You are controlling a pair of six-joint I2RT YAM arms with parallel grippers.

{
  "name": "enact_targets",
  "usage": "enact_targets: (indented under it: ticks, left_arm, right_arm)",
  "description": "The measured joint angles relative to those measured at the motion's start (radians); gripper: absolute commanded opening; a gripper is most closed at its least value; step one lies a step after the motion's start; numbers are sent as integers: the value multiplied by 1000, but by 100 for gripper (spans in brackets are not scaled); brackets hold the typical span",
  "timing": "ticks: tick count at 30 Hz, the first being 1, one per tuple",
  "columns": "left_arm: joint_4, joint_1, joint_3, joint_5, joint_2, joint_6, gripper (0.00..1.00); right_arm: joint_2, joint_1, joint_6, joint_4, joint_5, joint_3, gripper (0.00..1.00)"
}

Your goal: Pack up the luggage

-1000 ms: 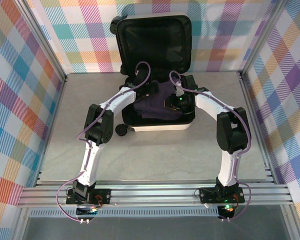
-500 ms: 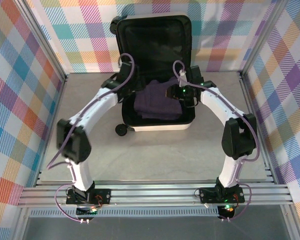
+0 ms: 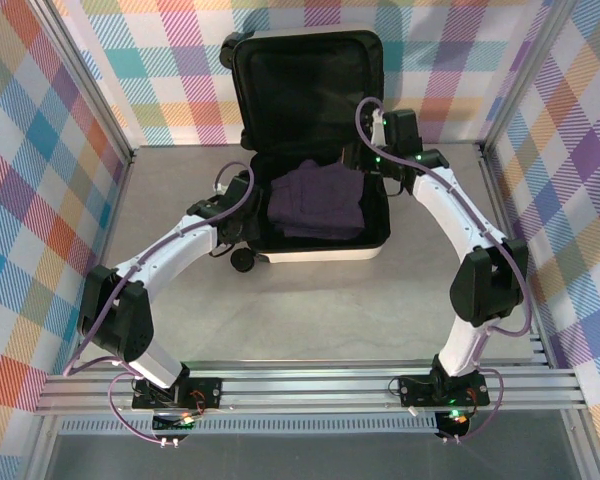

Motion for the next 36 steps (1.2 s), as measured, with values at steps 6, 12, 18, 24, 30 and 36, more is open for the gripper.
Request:
enact_targets:
  ticks: [6, 12, 18, 24, 30, 36]
  left_arm:
    - [4, 0, 9, 1, 15, -10, 63]
    - [6, -1, 18, 28, 65, -10, 53]
    - [7, -2, 29, 45, 76, 0, 44]
    - [3, -2, 50, 56, 88, 7, 24]
    - [1, -5, 59, 61, 103, 12, 16]
    - [-1, -6, 74, 61, 122, 12, 14]
  right_arm:
    - [120, -48, -26, 48, 53, 251, 56]
    - [300, -105, -44, 70, 66, 499, 59]
    - [537, -132, -90, 114, 56, 777, 70]
    - [659, -136, -118, 238, 41, 821, 74]
    - [718, -151, -121, 299, 29, 869, 26]
    - [716, -158, -158, 315, -5, 869, 2]
